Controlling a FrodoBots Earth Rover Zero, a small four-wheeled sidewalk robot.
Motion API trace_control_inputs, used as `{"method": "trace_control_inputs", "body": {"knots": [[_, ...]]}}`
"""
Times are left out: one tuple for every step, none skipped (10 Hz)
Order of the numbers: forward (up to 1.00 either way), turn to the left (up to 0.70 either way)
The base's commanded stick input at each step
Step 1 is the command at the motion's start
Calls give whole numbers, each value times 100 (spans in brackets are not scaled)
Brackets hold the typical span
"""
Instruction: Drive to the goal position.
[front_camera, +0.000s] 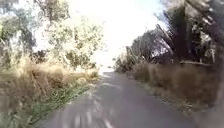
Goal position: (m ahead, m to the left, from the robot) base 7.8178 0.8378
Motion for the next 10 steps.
{"method": "trace_control_inputs", "body": {"knots": [[70, -6], [70, -23], [70, -35], [70, -35], [70, -35], [70, -35], [70, -35], [70, -35], [70, -35], [70, -35]]}}
